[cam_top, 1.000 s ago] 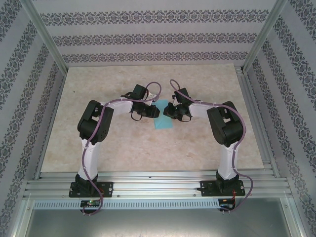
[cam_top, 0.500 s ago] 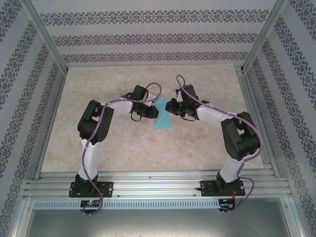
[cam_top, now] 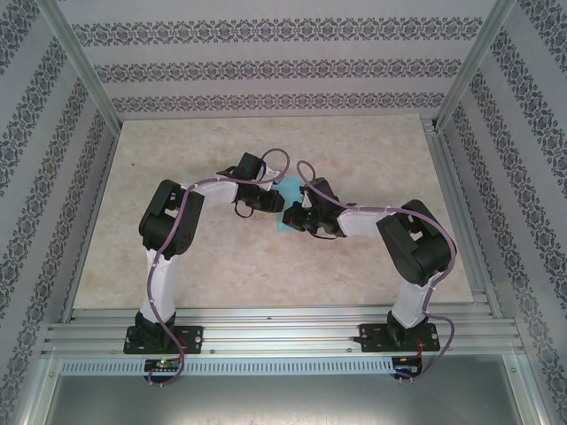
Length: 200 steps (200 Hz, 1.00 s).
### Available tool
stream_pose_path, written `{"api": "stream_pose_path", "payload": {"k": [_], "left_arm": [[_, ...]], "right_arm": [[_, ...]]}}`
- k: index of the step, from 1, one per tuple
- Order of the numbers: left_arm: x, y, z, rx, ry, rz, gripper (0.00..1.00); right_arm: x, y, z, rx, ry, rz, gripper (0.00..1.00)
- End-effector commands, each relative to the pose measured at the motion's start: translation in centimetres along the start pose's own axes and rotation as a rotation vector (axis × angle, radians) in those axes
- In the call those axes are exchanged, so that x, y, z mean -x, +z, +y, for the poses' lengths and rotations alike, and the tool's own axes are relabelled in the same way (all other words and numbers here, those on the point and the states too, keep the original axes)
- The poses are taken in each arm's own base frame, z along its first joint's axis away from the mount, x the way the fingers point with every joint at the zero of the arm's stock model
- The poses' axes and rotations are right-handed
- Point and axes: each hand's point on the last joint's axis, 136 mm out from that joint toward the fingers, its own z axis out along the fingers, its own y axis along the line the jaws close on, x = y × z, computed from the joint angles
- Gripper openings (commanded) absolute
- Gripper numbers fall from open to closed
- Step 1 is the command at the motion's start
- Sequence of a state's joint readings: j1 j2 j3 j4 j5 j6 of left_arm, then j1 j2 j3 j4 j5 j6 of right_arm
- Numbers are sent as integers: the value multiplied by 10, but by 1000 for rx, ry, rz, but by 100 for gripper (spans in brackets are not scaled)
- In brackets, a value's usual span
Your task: Fold a paper plane with a square sheet of paper (fold left side to right side)
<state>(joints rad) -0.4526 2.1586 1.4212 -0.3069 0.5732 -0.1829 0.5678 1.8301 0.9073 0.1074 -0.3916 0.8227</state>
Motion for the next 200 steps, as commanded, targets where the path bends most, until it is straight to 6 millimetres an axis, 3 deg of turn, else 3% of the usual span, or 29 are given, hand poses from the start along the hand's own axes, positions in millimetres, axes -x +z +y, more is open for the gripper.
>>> {"api": "stream_pose_path", "payload": {"k": [1,56,93,125,161,200], "left_arm": [[-25,14,19,53,-21,76,16],[-23,15,17,52,-14,75,16],[-15,9,7,15,-12,51,17],[12,-15,-8,-23,-11,-20,21],[43,-51,-22,-58,-7,-103,26],[39,-65,-21,-52,-29,-123,28]], "right_arm": [[0,11,7,20,-6,-18,5],[-2,23,-3,-21,-7,-18,5],[-10,26,-23,-103,23,11,6],[-22,24,-40,-170,44,42,6],[-29,25,-46,-192,53,57,6],[-28,23,-44,-182,53,51,6]]}}
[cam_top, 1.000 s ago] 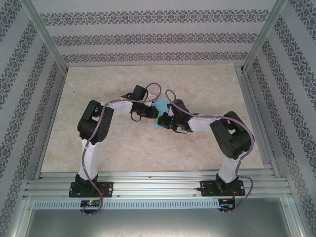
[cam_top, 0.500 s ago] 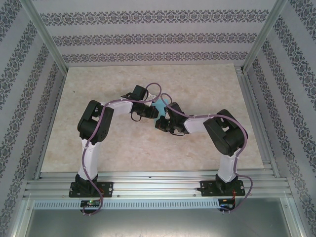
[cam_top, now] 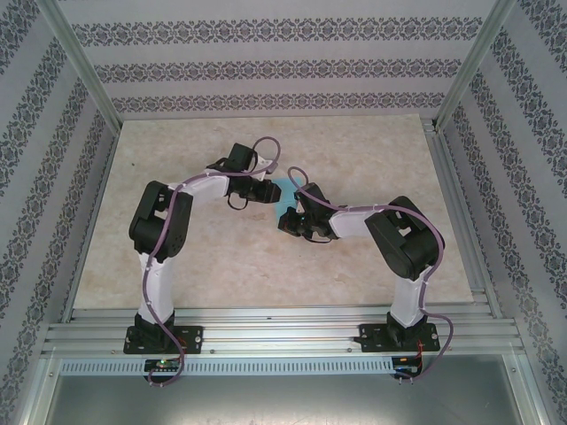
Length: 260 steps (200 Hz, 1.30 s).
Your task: Fold a paper plane with a square sheet of paper (fold left side to right side)
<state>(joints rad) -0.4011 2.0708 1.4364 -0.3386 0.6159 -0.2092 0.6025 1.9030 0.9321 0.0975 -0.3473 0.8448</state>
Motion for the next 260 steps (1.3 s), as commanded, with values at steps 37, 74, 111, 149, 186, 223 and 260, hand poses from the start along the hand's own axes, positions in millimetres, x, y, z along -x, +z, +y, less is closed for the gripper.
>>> {"api": "stream_pose_path", "payload": {"k": [37,74,111,149,186,223,260], "left_arm": [[-9,-14,0,-18,-49,-12,33],[-22,-2,11,-8,-76,28,36],[-27,8,16,-20,-96,56,38],[-27,15,14,-54,-101,61,38],[-21,17,8,-92,-101,46,32],[-19,18,8,-92,-99,47,26],[-14,17,7,-92,-90,37,15]], "right_arm": [[-14,5,-28,-104,32,22,6],[-14,5,-24,-91,30,24,6],[-14,5,-23,-87,29,25,6],[-14,5,-23,-85,27,27,6],[-13,6,-22,-82,27,29,7],[-14,7,-22,-82,25,33,6],[-15,7,-22,-80,23,36,6]]}}
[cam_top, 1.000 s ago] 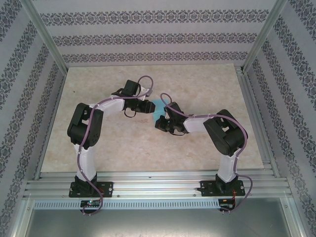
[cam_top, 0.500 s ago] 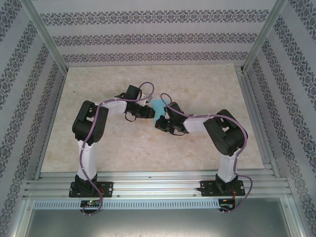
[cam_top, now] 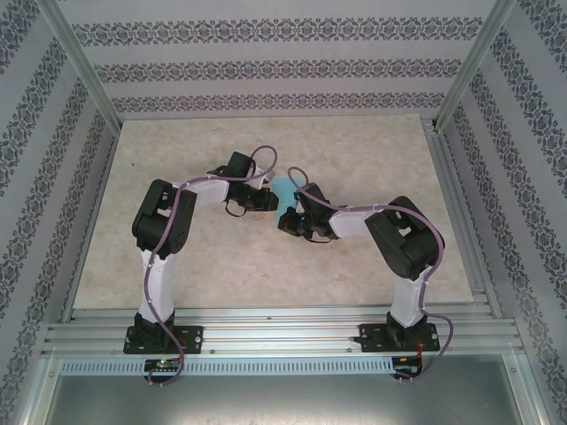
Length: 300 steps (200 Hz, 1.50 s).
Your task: Fold a paper plane with a square sheet of paper (fold left side to right side)
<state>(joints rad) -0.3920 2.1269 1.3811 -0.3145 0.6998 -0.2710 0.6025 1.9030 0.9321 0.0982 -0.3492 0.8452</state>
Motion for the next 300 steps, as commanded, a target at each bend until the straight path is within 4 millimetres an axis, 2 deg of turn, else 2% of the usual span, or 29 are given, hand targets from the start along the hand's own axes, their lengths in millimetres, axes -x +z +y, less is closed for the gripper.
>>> {"api": "stream_pose_path", "payload": {"k": [1,82,114,141,160,187,209,245,279,300], "left_arm": [[19,-3,-8,-32,35,-42,15],[22,8,-2,-34,30,-29,3],[20,11,5,-7,24,-24,3],[16,15,13,17,18,-13,3],[11,17,20,43,12,-1,3],[1,20,29,71,8,16,2],[-4,21,33,86,4,23,2],[-9,23,38,109,2,33,2],[-11,25,38,114,5,40,2],[-12,26,39,117,5,44,2]], "right_arm": [[-15,7,-22,-81,23,34,6],[-16,7,-21,-77,17,37,6],[-16,7,-20,-75,15,38,7],[-13,3,-12,-55,0,29,7],[-3,-8,3,-19,-18,4,10],[19,-40,23,32,-38,-60,13],[35,-55,25,39,-42,-94,13],[44,-37,23,40,-30,-79,7],[54,-20,22,34,-17,-75,7],[53,-10,18,26,-8,-55,7]]}}
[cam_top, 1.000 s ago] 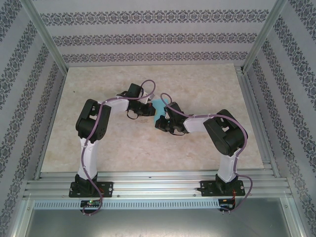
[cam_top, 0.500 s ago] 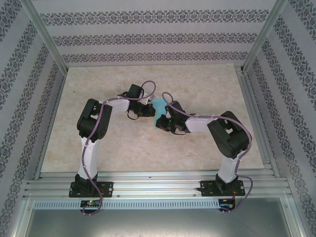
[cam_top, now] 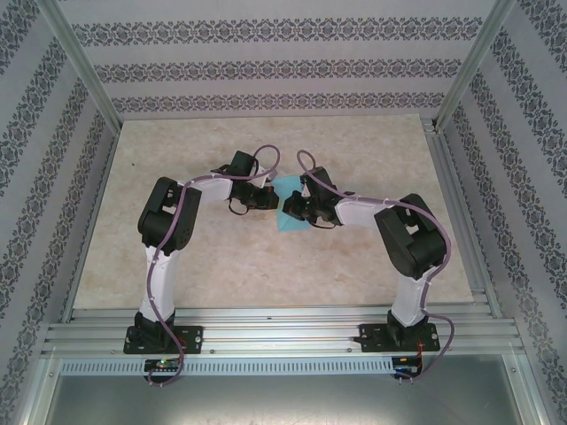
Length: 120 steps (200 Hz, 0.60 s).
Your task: Fold a paper plane with a square sheet of paper (fold left side to right side)
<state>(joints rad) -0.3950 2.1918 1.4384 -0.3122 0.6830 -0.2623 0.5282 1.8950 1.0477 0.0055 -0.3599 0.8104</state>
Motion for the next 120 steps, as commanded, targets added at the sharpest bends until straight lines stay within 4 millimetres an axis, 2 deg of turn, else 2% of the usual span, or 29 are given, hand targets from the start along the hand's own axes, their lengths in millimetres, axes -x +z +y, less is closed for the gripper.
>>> {"api": "stream_pose_path", "payload": {"k": [1,36,67,120], "left_arm": [[-20,13,28,100,-3,42,2],[-21,15,30,106,-1,48,2],[-22,16,31,112,0,51,2],[-24,17,35,124,0,58,2]], "right_arm": [[4,9,7,17,-15,7,7],[-2,20,1,8,-6,32,6],[-12,27,-14,-38,11,64,6],[-34,24,-42,-104,36,103,7]]}}
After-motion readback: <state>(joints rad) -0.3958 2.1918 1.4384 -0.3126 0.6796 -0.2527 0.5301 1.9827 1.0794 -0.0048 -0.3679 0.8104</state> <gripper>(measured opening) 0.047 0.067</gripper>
